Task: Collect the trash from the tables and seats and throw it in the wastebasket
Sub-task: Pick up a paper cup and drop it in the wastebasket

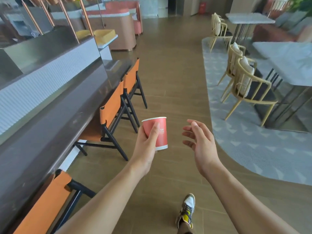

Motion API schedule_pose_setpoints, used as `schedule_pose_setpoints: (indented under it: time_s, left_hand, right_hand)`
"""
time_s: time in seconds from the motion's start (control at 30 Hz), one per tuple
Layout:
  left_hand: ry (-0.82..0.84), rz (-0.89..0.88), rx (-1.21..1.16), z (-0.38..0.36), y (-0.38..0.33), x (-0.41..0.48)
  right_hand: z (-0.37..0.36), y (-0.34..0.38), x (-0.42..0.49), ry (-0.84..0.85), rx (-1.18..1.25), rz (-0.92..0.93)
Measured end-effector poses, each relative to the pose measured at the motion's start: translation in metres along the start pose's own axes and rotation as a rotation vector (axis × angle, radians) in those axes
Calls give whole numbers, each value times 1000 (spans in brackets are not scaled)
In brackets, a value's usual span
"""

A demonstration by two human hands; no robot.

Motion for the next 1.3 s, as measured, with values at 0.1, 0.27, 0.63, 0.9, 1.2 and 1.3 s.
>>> schedule_pose_setpoints:
  time_s: [0.1, 0.27, 0.63, 0.9, 1.2, 1.3]
  left_hand:
    - [-19, -9, 19, -35, -10, 63]
    - [-45, 26, 27, -108, -27, 166]
    - [14, 17, -69, -247, -67, 340]
    - [38, 11, -85, -315, -78, 504]
    - [56, -19, -81, -373, -123, 719]
    - [73, 6, -69, -395, -129, 775]
  right_hand:
    - [-28, 4, 72, 41, 9, 0]
    - [-70, 32, 193, 95, 1, -11]
    - [-133, 78, 406, 127, -15, 34]
    - [-213, 81, 568, 110, -7, 50]
    - [-337, 96, 746, 73, -5, 40]
    - [-364, 99, 796, 75, -4, 32]
Point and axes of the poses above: each hand's wrist, its own x-axis towards the middle knuckle, its own z-axis out of the back of the hand, y = z × x, the point moved 8 cm from there along x, towards the middle knuckle, and after that the axes turned 15 degrees about -y, right-handed, at the moved point
